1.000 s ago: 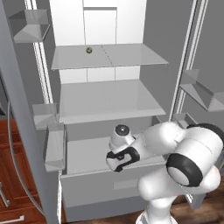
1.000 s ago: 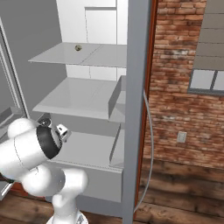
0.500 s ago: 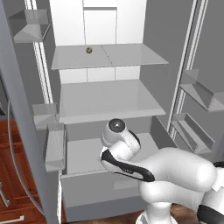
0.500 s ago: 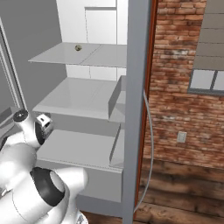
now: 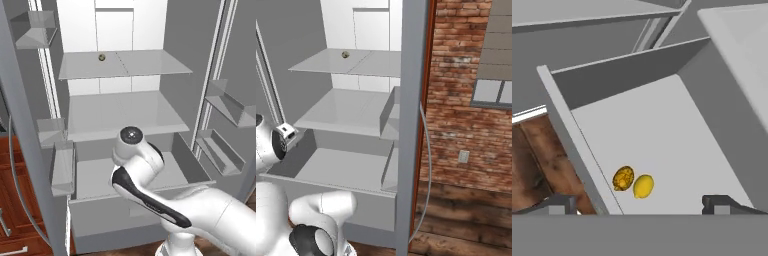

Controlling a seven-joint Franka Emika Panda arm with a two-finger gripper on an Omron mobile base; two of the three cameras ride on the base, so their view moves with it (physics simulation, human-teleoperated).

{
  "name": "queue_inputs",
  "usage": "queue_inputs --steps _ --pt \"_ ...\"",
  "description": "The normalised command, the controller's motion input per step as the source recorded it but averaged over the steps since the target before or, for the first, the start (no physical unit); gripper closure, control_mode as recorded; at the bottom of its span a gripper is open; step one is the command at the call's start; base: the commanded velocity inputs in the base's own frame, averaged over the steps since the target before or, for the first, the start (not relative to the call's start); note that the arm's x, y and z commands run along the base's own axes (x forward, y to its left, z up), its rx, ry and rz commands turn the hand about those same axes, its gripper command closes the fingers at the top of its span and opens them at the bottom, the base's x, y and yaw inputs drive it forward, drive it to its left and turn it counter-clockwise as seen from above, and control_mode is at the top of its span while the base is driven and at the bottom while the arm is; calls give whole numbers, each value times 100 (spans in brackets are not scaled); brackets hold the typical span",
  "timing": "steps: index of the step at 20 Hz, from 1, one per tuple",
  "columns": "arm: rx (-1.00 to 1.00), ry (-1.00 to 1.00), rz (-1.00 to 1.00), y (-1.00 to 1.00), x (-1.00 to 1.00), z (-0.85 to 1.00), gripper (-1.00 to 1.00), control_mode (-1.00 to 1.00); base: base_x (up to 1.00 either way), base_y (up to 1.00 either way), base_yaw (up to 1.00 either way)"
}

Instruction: Place the lemons inside the fridge drawer. Close the drawer after placing the vegetables.

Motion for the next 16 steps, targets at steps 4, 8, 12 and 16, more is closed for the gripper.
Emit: queue_inputs --steps 4,8,12,16 --pt "-2 3 0 10 -97 16 -100 -100 0 0 0" --pt "-1 6 0 4 -95 -1 -100 -100 0 0 0" --pt "0 8 0 0 -86 -19 -100 -100 0 0 0" --pt "-3 13 0 3 -62 -20 -100 -100 0 0 0"
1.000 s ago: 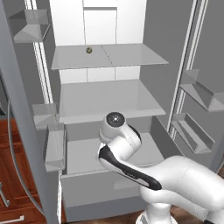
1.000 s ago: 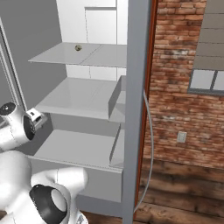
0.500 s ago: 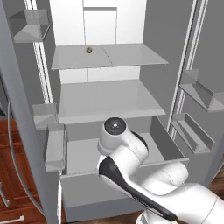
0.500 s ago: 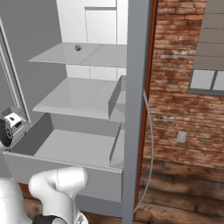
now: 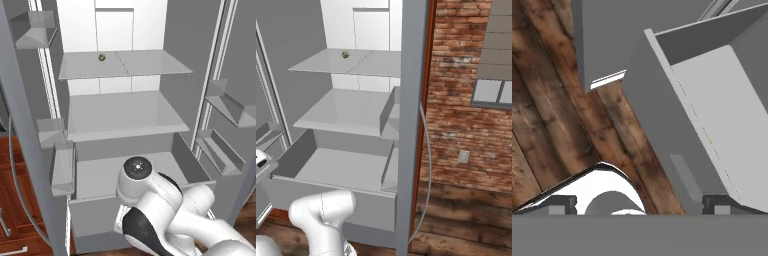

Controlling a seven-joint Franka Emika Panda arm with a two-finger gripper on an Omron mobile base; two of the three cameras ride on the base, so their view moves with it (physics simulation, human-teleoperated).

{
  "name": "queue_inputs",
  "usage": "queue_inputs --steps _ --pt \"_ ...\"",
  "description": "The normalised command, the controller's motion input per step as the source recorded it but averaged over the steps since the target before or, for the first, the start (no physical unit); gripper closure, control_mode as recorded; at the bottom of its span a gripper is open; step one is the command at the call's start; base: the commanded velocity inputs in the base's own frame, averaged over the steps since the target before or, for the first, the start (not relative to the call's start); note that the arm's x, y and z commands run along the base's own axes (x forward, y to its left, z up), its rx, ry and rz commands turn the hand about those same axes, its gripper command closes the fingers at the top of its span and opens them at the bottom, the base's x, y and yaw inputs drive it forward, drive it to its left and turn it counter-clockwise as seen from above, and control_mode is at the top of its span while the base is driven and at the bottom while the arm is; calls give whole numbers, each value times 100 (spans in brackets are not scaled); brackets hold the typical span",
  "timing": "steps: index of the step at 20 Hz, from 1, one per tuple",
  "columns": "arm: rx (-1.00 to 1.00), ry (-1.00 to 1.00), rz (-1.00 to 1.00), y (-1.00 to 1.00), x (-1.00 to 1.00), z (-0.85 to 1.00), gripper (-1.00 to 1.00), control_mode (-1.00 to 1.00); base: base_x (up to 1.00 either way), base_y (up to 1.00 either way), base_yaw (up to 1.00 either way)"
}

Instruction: Place the lemons inside the fridge drawer. Close the drawer after placing the vegetables.

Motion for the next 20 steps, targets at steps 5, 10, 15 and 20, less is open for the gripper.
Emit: queue_inputs --steps 5,10,15,20 --pt "-6 17 1 7 -28 -36 -100 -100 0 0 0" --pt "-9 20 5 7 0 -62 -100 -100 0 0 0" --pt "-9 16 7 2 11 -76 -100 -100 0 0 0" --pt "-5 9 7 0 36 -64 -100 -100 0 0 0"
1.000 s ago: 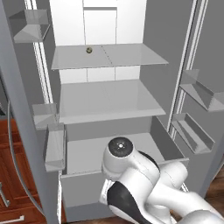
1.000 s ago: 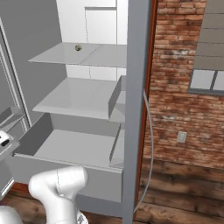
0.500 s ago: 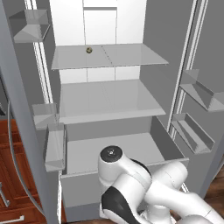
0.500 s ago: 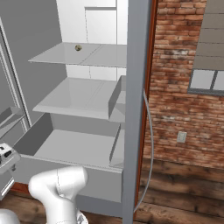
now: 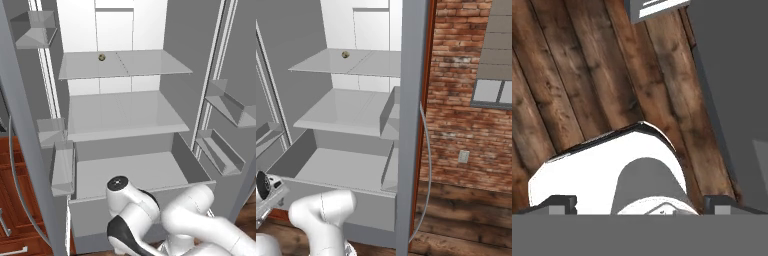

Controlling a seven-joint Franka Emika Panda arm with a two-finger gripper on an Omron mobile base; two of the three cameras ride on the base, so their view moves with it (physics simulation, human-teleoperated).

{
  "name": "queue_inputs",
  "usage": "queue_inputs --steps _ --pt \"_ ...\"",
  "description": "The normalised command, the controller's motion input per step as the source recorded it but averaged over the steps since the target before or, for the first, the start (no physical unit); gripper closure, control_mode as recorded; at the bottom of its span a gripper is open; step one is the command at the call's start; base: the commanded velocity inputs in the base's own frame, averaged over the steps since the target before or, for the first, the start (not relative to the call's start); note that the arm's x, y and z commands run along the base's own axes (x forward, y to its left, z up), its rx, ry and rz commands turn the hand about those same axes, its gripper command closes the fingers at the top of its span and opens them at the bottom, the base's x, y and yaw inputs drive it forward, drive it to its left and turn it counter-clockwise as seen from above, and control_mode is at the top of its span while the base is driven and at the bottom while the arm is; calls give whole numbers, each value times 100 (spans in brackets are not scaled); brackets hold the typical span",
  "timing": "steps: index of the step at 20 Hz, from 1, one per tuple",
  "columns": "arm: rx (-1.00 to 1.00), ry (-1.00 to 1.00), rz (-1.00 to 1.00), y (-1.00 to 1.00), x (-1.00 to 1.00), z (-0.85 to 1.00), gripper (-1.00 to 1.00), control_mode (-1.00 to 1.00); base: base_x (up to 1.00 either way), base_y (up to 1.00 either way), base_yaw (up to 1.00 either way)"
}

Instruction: Place the lemons inside the fridge drawer. Close the drawer after placing the vegetables.

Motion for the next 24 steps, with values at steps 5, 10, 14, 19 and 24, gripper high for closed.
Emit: queue_inputs --steps 5,10,14,19,24 --pt "-1 0 3 0 59 -44 -100 -100 0 0 0" --pt "0 0 1 -1 69 -33 -100 -100 0 0 0" --pt "0 0 1 0 73 -27 -100 -100 0 0 0" --pt "0 -3 0 0 74 -21 -100 -100 0 0 0" --pt "0 -3 0 0 77 -12 -100 -100 0 0 0"
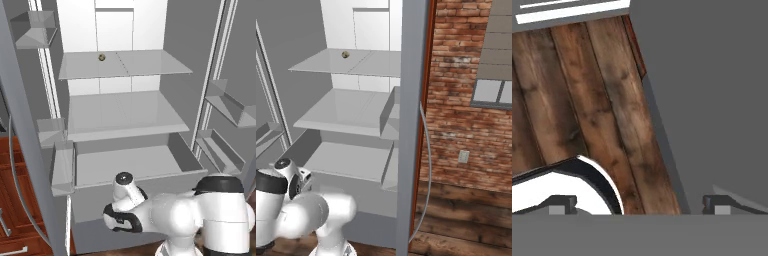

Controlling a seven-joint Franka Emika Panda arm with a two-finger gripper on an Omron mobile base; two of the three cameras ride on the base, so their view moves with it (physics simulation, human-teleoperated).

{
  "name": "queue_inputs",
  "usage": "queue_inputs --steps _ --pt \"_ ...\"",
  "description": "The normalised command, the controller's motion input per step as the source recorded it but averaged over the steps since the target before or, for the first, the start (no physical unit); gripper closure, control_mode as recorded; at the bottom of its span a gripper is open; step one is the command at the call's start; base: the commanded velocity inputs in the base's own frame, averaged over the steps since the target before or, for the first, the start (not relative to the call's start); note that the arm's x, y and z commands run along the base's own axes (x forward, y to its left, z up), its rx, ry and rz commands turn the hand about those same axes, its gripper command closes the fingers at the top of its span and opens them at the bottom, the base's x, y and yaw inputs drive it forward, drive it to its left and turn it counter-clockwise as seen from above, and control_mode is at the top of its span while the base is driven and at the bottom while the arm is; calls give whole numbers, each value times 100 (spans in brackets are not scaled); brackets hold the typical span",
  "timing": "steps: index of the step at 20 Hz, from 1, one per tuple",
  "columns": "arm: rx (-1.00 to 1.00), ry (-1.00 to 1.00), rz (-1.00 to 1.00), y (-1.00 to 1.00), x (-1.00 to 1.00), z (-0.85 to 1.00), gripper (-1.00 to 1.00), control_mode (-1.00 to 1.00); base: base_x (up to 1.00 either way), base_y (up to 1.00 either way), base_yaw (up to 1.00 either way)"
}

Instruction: Place the lemons inside the fridge drawer. Close the drawer after placing the vegetables.

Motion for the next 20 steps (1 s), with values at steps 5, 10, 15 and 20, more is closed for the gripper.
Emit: queue_inputs --steps 5,10,15,20 --pt "0 -4 1 0 85 0 -100 -100 0 0 0" --pt "0 -3 0 0 81 3 -100 -100 0 0 0" --pt "0 -3 0 0 82 0 -100 -100 0 0 0" --pt "0 -4 0 0 74 1 -100 -100 0 0 0"
